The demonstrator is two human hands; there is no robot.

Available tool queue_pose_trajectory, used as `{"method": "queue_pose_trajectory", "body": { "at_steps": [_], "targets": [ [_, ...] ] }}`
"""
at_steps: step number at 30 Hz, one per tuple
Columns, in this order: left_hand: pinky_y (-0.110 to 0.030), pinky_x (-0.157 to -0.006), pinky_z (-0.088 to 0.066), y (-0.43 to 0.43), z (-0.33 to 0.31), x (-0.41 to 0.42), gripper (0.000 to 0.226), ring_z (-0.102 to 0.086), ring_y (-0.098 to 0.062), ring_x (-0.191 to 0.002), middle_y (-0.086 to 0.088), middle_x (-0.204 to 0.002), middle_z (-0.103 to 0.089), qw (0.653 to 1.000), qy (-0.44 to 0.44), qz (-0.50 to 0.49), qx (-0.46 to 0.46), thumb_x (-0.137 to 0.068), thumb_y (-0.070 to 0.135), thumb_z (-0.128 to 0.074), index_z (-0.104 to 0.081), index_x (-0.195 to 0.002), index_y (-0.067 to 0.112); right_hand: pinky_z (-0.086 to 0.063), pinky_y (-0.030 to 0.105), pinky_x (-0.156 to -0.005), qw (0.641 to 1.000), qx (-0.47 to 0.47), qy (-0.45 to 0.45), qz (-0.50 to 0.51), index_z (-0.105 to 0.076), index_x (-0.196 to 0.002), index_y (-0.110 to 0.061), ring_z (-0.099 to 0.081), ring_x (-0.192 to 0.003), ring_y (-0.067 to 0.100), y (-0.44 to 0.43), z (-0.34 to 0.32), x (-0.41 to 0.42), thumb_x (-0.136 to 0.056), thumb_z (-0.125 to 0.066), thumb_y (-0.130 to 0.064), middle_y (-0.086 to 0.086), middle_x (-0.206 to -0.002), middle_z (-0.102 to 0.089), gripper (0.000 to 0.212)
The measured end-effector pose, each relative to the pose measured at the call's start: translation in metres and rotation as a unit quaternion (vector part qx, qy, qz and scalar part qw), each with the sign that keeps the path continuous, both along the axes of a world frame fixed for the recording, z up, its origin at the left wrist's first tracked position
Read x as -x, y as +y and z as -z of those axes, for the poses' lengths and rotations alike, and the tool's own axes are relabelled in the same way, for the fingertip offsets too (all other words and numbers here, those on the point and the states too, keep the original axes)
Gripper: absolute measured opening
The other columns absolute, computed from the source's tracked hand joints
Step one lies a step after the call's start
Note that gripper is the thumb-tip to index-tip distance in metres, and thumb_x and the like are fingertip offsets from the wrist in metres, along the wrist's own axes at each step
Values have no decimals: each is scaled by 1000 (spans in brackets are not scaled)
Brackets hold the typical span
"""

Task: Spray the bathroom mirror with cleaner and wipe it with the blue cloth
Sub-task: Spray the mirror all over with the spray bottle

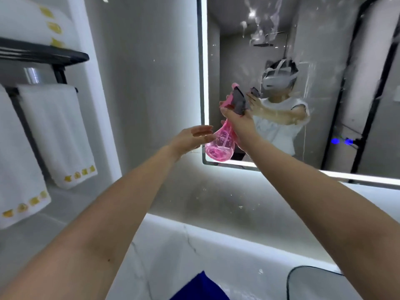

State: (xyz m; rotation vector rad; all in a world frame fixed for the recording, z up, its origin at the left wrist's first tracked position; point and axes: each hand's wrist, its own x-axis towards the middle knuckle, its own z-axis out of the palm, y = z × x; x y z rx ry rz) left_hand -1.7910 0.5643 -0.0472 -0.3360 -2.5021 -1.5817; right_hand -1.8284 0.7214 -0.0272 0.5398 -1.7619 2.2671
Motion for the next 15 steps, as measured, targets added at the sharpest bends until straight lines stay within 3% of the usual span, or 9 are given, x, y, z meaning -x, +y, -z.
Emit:
{"method": "queue_pose_trajectory", "body": {
  "at_steps": [2, 5, 8, 10, 11, 13, 15],
  "targets": [
    [-35, -106, -37, -7, -7, 12, 59, -51, -16, -119, 3, -130, -55, 1000, 2, 22, 10, -74, 40, -71, -53, -127, 24, -42, 48, -104, 1000, -8, 11, 9, -62, -89, -25, -60, -105, 25, -13, -9, 14, -84, -70, -20, -1, -94, -67, 10],
    [-32, -100, -39, -14, -21, 32, 57, -53, -14, -113, 6, -120, -57, 998, 21, 52, 10, -76, 32, -73, -52, -129, 21, -42, 50, -104, 998, -17, 35, 43, -61, -86, -25, -60, -106, 30, -30, -20, 24, -82, -72, -31, 1, -90, -66, 13],
    [-25, -94, -39, -20, -34, 52, 60, -55, -11, -107, 5, -118, -59, 995, 47, 81, 27, -75, 25, -76, -53, -129, 17, -44, 34, -97, 994, -21, 51, 94, -56, -85, -23, -60, -99, 20, -39, -31, 27, -86, -66, -33, 0, -94, -65, 15],
    [-24, -96, -40, -25, -44, 61, 61, -57, -10, -105, 3, -121, -61, 991, 67, 106, 47, -74, 21, -77, -54, -130, 15, -44, 23, -87, 988, -12, 68, 137, -55, -97, -20, -57, -87, 8, -45, -36, 32, -89, -63, -35, -6, -92, -62, 18],
    [-23, -96, -40, -28, -50, 65, 61, -57, -8, -105, 4, -121, -61, 989, 72, 120, 55, -74, 21, -78, -54, -130, 15, -46, 24, -88, 985, -3, 72, 157, -56, -103, -19, -57, -86, 7, -47, -37, 34, -89, -63, -36, -4, -96, -64, 24],
    [-22, -94, -37, -30, -60, 69, 59, -55, -5, -105, 7, -120, -60, 983, 79, 147, 71, -74, 22, -77, -55, -129, 16, -47, 39, -98, 979, -5, 72, 189, -60, -106, -16, -62, -96, 16, -53, -44, 38, -83, -67, -45, 7, -107, -68, 38],
    [-22, -94, -37, -31, -66, 74, 58, -54, -6, -105, 9, -116, -60, 977, 83, 174, 86, -75, 24, -76, -55, -129, 18, -46, 48, -99, 970, -29, 61, 234, -64, -106, -19, -64, -103, 22, -53, -49, 48, -65, -66, -69, 3, -106, -70, 65]
  ]
}}
